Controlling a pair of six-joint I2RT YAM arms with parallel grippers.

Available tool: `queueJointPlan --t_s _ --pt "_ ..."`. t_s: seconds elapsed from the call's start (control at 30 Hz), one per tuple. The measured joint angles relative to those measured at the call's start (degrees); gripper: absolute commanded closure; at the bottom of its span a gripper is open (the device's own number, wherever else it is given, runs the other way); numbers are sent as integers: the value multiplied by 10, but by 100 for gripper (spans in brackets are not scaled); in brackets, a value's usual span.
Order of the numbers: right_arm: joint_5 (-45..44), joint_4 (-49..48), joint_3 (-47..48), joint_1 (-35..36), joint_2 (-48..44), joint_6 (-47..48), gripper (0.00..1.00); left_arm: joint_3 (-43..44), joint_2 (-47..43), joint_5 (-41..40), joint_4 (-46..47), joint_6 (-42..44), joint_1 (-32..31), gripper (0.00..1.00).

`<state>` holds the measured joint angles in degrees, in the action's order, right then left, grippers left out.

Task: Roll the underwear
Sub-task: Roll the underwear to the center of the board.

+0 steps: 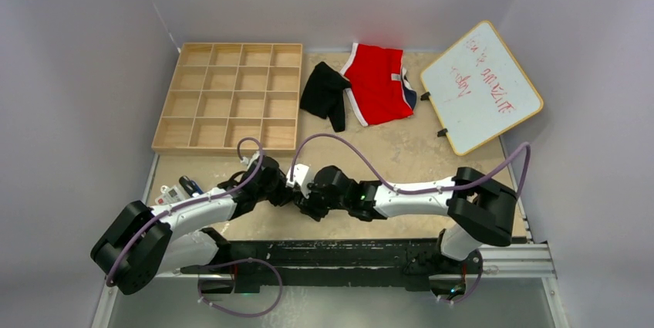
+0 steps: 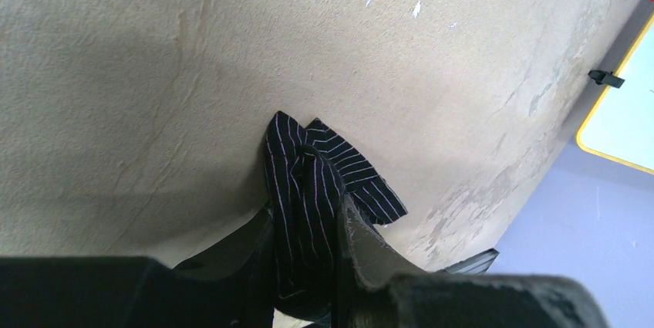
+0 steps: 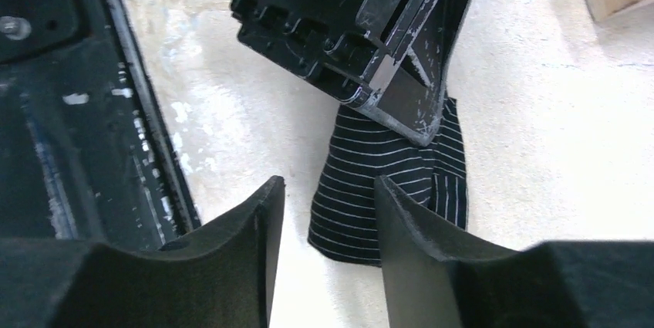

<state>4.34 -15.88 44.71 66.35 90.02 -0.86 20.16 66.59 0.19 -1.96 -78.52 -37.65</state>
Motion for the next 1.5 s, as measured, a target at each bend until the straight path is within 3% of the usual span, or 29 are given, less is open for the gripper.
queueJointPlan --t_s 0.13,0.23,0.37,0.47,0.57,0.8,1.1,1.27,1.37,1.5 --pt "-59 2 6 19 19 6 77 0 -1 0 -1 0 0 93" --pt "-76 -4 6 20 25 -10 90 0 -2 0 -3 0 0 83" --pt "-55 -22 -3 7 24 -37 96 -3 -14 -5 -10 1 0 55" --pt "39 -72 -39 -45 21 -79 95 -10 -40 -8 -21 1 0 40" --pt "131 -122 -71 -106 23 -126 94 -24 -76 -12 -21 2 0 32" --pt "306 -238 -87 -192 92 -246 94 -53 -141 -21 -4 8 0 31" --pt "343 -243 -89 -202 102 -267 93 -53 -86 -21 51 19 0 31" --pt "342 -214 -82 -202 96 -253 93 -23 -4 -15 83 26 0 42" --pt "342 -206 -80 -202 96 -249 91 -14 26 -10 100 26 0 55" --pt "342 -200 -79 -202 93 -244 81 -10 48 -9 106 26 0 67"
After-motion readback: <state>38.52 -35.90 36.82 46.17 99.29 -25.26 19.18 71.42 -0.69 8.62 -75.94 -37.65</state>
